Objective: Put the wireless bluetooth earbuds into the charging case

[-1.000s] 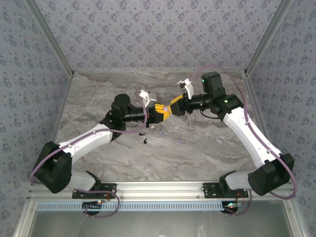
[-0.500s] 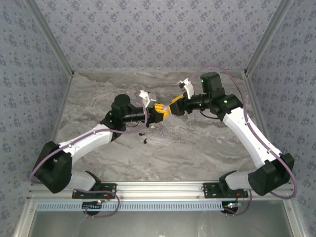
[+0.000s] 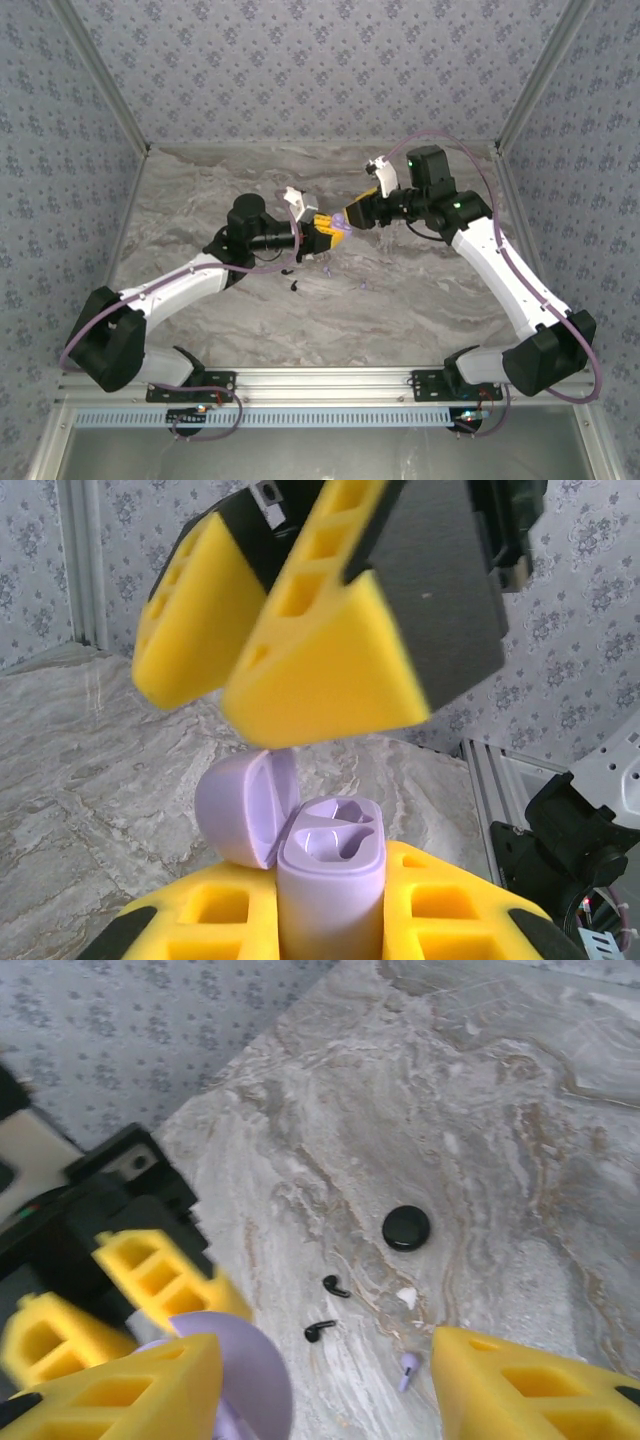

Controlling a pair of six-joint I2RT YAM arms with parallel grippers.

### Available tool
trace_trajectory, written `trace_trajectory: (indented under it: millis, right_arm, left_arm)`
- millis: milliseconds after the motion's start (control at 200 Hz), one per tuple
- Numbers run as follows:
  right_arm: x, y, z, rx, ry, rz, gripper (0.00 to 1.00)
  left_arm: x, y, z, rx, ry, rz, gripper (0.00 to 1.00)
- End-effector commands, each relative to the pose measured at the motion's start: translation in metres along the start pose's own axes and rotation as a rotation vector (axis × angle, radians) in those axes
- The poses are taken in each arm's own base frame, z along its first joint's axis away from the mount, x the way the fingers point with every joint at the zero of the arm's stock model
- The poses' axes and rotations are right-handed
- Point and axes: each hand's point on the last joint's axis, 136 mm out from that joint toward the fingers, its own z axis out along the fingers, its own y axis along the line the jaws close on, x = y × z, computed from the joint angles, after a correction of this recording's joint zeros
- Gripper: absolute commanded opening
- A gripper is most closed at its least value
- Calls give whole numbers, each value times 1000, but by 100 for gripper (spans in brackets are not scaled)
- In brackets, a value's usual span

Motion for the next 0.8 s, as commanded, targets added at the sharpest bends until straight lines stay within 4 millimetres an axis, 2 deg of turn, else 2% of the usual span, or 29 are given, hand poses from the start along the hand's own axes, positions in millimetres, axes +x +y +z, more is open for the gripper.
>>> trace_trajectory:
  millis: [0,95,200,315,385,465,490,500,530,720,795]
  right_arm:
    - [-4,-14,-6,90,-8,31,61]
    - [-5,-24,-11,137,-24,56,62]
    - [-4,-44,-19,216,-52,116,63]
    - [9,-63,-26,277,-37,190,64]
    - [27,-73,-23,305,10,224,64]
    - [58,-76,-16,307,95,276,63]
    - [61,-76,-14,303,103,285,62]
    - [73,-78,-11,302,127,301,61]
    - [86,-79,-7,299,154,326,59]
    - [149,-75,15,244,279,426,47]
    - [173,-73,19,243,329,464,38]
  left_arm:
    - [-29,-21,-6,49,-74,109,12]
    - [-25,-16,-5,30,-61,94,12]
    - [-17,-10,-5,-1,-41,84,13]
    - [-11,-7,-8,-31,-31,76,13]
    - [-9,-5,-10,-50,-33,71,13]
    - [-7,-4,-14,-76,-34,59,13]
    - [-7,-3,-15,-89,-35,57,13]
    - [-6,-3,-16,-92,-34,56,13]
    - [-5,-2,-17,-105,-36,52,13]
    - [-1,-5,-26,-155,-36,39,13]
    - [2,-6,-30,-175,-29,35,13]
